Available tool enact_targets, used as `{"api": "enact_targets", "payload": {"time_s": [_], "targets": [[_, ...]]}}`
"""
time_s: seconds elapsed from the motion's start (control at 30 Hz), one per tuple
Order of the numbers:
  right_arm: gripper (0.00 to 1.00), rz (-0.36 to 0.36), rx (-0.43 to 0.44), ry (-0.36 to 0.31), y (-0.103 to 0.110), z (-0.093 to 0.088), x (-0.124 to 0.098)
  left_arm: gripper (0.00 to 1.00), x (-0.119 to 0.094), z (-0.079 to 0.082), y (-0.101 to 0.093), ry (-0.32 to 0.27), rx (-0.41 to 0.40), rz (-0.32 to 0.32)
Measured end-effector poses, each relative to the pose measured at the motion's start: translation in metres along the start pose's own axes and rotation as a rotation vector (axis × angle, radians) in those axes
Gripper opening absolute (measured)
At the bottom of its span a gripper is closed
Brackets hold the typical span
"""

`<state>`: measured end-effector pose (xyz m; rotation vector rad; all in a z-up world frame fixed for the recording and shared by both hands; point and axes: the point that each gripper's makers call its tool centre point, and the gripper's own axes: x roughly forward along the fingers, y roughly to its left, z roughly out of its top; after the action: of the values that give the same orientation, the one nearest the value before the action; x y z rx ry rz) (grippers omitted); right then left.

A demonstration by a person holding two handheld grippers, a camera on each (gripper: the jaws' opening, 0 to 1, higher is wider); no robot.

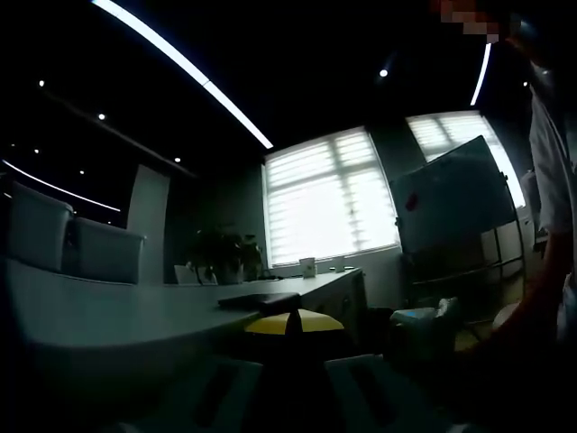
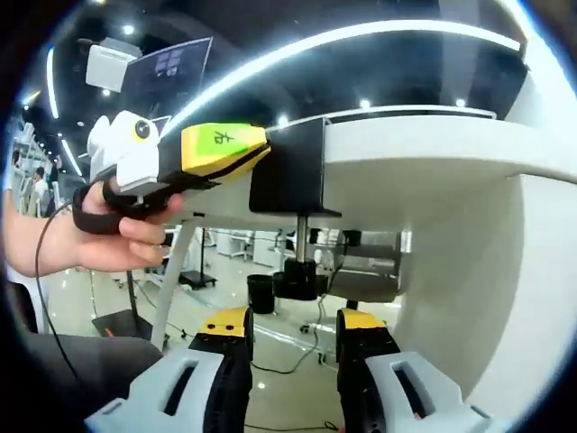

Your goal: Clamp the fixed fixture on the desktop, loosen the retaining clip, secure it to the edge of the desk, and tighten the retaining clip.

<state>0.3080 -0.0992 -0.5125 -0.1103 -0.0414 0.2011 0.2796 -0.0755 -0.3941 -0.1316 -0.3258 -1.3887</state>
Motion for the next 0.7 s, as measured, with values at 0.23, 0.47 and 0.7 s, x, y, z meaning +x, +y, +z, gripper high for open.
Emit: {"api": "enact_targets", "payload": {"time_s": [0.23, 0.47, 0.7], "targets": [[0.37, -0.122, 0.045, 0.012, 0.002, 0.008, -0.011, 0.01, 0.000, 0.000, 0.000, -0.003, 0.006, 0.004], [0.37, -0.162, 0.065, 0.004, 0.005, 0.014, -0.004, 0.01, 0.000, 0.000, 0.000, 0.002, 0.007, 0.006], [0.37, -0.195, 0.042, -0.030, 0.002, 0.026, 0.009, 0.01, 0.000, 0.000, 0.000, 0.003, 0.009, 0.002]]}}
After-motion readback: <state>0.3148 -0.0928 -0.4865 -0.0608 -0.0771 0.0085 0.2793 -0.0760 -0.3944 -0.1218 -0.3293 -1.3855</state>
